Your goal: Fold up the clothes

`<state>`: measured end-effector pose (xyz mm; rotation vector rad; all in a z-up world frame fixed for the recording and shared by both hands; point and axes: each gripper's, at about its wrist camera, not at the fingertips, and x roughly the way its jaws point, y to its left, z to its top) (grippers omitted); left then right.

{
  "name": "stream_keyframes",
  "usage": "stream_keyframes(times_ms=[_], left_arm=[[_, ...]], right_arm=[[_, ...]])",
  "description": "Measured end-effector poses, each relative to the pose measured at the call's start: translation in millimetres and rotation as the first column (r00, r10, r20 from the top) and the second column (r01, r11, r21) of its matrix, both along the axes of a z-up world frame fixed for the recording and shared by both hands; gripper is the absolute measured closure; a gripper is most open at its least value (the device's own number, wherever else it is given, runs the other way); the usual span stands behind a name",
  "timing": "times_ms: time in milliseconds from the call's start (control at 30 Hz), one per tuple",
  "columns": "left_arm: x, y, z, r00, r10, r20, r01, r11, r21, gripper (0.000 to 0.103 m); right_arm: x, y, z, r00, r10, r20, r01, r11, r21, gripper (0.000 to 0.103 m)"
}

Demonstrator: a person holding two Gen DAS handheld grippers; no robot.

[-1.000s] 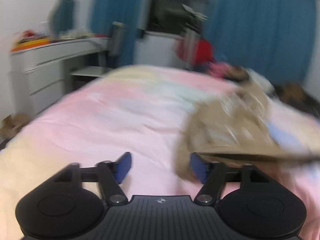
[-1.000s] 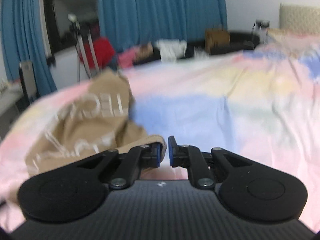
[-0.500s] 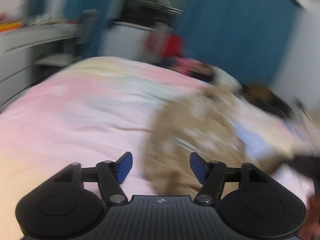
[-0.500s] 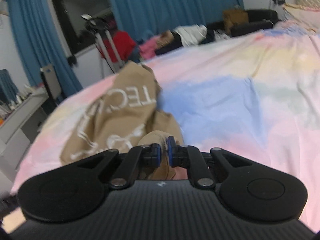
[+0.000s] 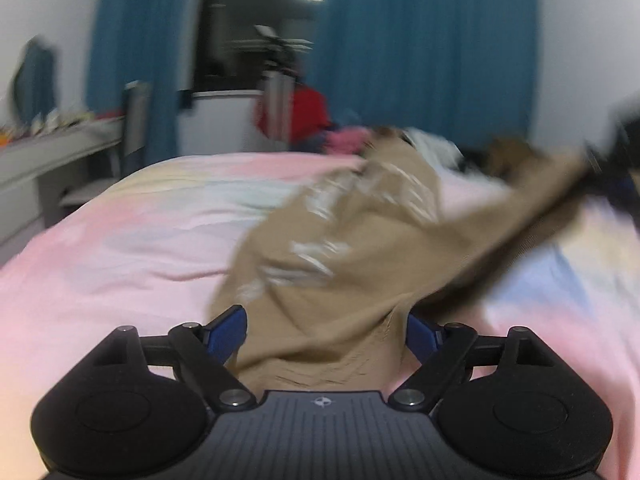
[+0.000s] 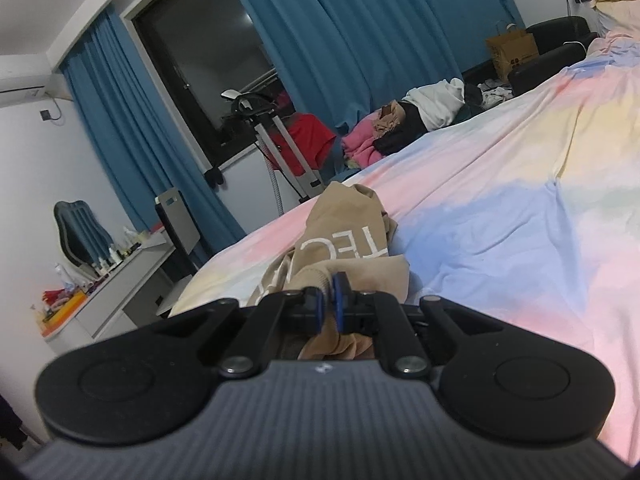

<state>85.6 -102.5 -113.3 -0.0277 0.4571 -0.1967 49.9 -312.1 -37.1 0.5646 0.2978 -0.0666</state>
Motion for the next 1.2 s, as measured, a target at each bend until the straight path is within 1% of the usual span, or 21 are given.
stream_keyframes(times_ms=[67,133,167,233,300,367,400,467,533,567,633,700,767,800,867,900,967,1033,1200], left_arm=[[-4.8,15.5,7.0,0.998,0.059,0.023,-0.058,0.997,-0.050,0.017],[-10.3,24.4,10.0,0.994,0.098,0.042,-0.095,0.993,-0.069,0.017],[-10.3,24.4,9.9,0.994,0.105,0.042,-0.102,0.993,-0.061,0.017],[-15.1,22.6,10.0,0.997,0.082,0.012,-0.082,0.997,-0.012,0.018],[-15.2,9.6,3.7,0.998,0.062,-0.020,-0.060,0.996,0.066,0.018],[-3.4,-3.0,-11.0,0.995,0.042,-0.086,-0.027,0.986,0.163,0.024],[-3.8,-7.1,-15.4,0.994,0.037,-0.105,-0.016,0.981,0.193,0.027],[-3.9,-15.9,-23.3,0.994,0.027,-0.106,0.003,0.963,0.268,0.025],[-5.7,-17.5,-23.5,0.997,0.041,-0.072,-0.019,0.957,0.289,0.025],[-4.0,-15.2,-22.6,0.996,0.063,-0.060,-0.043,0.959,0.279,0.025],[-2.4,-3.4,-15.7,0.993,0.117,-0.029,-0.108,0.968,0.226,0.025],[-4.6,14.2,-3.5,0.982,0.190,0.016,-0.190,0.971,0.143,0.025],[-7.5,32.4,10.2,0.965,0.256,0.056,-0.259,0.964,0.053,0.025],[-10.4,38.7,16.6,0.957,0.280,0.075,-0.283,0.959,0.022,0.025],[-10.6,46.0,25.1,0.948,0.306,0.090,-0.308,0.951,0.007,0.024],[-6.7,46.0,24.4,0.950,0.303,0.075,-0.304,0.952,0.012,0.024],[1.2,46.4,18.3,0.960,0.280,0.020,-0.280,0.960,0.009,0.029],[6.3,45.2,13.6,0.964,0.266,0.001,-0.266,0.964,0.009,0.035],[18.7,42.0,2.0,0.972,0.233,-0.041,-0.232,0.973,0.008,0.035]], right_arm=[[0.6,-2.3,-1.2,1.000,-0.006,-0.001,0.006,1.000,0.012,0.094],[0.3,-4.1,-1.4,1.000,-0.008,0.007,0.008,1.000,0.026,0.094],[-0.7,-3.4,-0.8,1.000,-0.006,0.017,0.005,1.000,0.027,0.094],[-3.7,-0.5,0.5,0.999,-0.002,0.044,0.001,1.000,0.018,0.094],[-6.7,3.1,2.6,0.997,-0.008,0.081,0.008,1.000,0.004,0.094],[-10.0,6.4,4.8,0.993,-0.016,0.120,0.017,1.000,-0.008,0.094],[-12.0,7.7,6.2,0.990,-0.023,0.137,0.025,1.000,-0.012,0.094],[-13.2,9.9,9.1,0.984,-0.036,0.177,0.041,0.999,-0.023,0.094],[-14.8,11.7,12.5,0.975,-0.042,0.217,0.051,0.998,-0.032,0.094],[-16.4,12.9,14.5,0.971,-0.050,0.235,0.061,0.997,-0.040,0.094],[-20.7,13.1,17.2,0.963,-0.066,0.261,0.084,0.995,-0.056,0.094],[-24.3,9.4,17.6,0.961,-0.083,0.265,0.099,0.994,-0.046,0.094],[-23.6,3.1,15.7,0.964,-0.097,0.249,0.105,0.994,-0.018,0.094],[-21.9,0.1,14.3,0.968,-0.102,0.230,0.108,0.994,-0.012,0.094],[-15.6,-1.0,10.3,0.979,-0.109,0.172,0.117,0.992,-0.039,0.094],[-12.1,-0.5,6.9,0.984,-0.114,0.140,0.122,0.991,-0.052,0.094],[-5.0,0.6,0.3,0.989,-0.124,0.077,0.130,0.988,-0.079,0.094],[-3.0,2.4,-3.0,0.991,-0.117,0.067,0.121,0.990,-0.068,0.094],[-9.0,10.5,3.5,0.987,-0.070,0.143,0.080,0.994,-0.069,0.094]])
